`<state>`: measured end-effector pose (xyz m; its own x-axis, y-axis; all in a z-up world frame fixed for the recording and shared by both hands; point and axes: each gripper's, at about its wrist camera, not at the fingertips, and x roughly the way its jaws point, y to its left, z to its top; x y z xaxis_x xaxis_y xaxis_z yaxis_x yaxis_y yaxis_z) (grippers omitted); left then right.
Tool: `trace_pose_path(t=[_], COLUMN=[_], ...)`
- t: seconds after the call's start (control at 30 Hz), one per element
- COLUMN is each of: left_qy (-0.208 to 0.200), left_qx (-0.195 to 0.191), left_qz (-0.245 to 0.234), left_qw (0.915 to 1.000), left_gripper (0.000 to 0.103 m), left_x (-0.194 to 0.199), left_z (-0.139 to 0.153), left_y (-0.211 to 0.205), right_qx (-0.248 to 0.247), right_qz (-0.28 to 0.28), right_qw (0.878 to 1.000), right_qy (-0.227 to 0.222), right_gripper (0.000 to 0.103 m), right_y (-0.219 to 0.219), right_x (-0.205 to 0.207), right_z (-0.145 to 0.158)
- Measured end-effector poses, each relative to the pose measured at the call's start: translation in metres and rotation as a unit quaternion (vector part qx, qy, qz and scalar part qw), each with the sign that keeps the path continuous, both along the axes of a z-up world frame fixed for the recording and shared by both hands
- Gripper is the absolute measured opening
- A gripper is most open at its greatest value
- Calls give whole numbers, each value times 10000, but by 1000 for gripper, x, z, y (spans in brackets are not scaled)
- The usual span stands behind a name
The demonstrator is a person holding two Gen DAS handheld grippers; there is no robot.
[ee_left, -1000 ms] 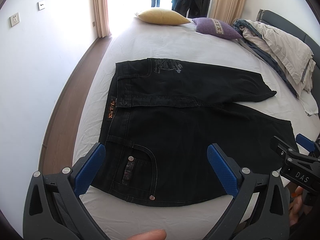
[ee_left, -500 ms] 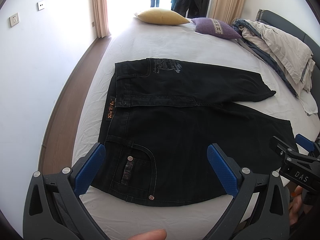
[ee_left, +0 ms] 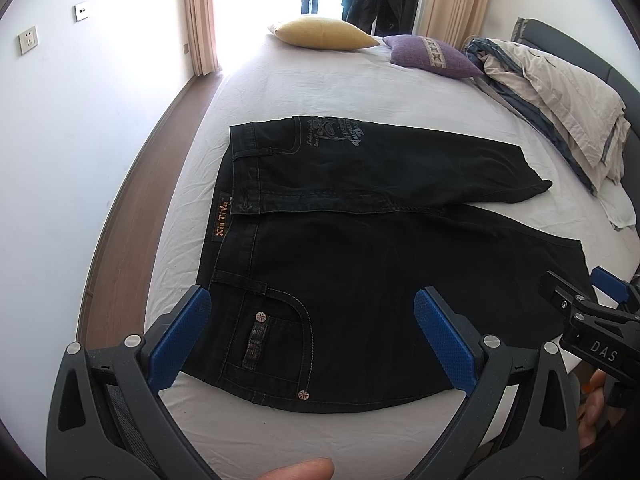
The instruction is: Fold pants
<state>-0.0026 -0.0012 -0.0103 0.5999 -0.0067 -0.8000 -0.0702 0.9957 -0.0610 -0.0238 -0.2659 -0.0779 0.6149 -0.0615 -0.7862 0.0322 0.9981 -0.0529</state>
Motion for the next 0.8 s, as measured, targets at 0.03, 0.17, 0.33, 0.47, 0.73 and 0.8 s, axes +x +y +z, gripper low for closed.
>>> trace_pose_path(t=[0.03, 0.17, 0.33, 0.47, 0.73, 0.8], left_qy=[-3, 0, 9, 17, -23, -99], left_qx=[-4, 1, 6, 20, 79, -50], left_qz=[-1, -3, -7, -19, -178, -356], left_qw=[10000, 10000, 10000, 10000, 9998, 9993], left_gripper=[103, 103, 103, 103, 103, 103], left_x=[0, 0, -1, -1, 3, 9], left_z=[0, 0, -2, -3, -6, -6], left_y=[0, 0, 0, -1, -5, -3], right_qx=[0, 5, 6, 13, 62, 150], right_qz=[1, -2, -5, -6, 17, 58], right_qw=[10000, 10000, 10000, 10000, 10000, 9999], right_qy=[0, 2, 4, 10, 49, 54], right_gripper=[103, 103, 103, 103, 103, 103], right_y=[0, 0, 0, 1, 0, -7], right_x=[0, 0, 0, -1, 0, 4], right_z=[0, 0, 0, -5, -14, -14])
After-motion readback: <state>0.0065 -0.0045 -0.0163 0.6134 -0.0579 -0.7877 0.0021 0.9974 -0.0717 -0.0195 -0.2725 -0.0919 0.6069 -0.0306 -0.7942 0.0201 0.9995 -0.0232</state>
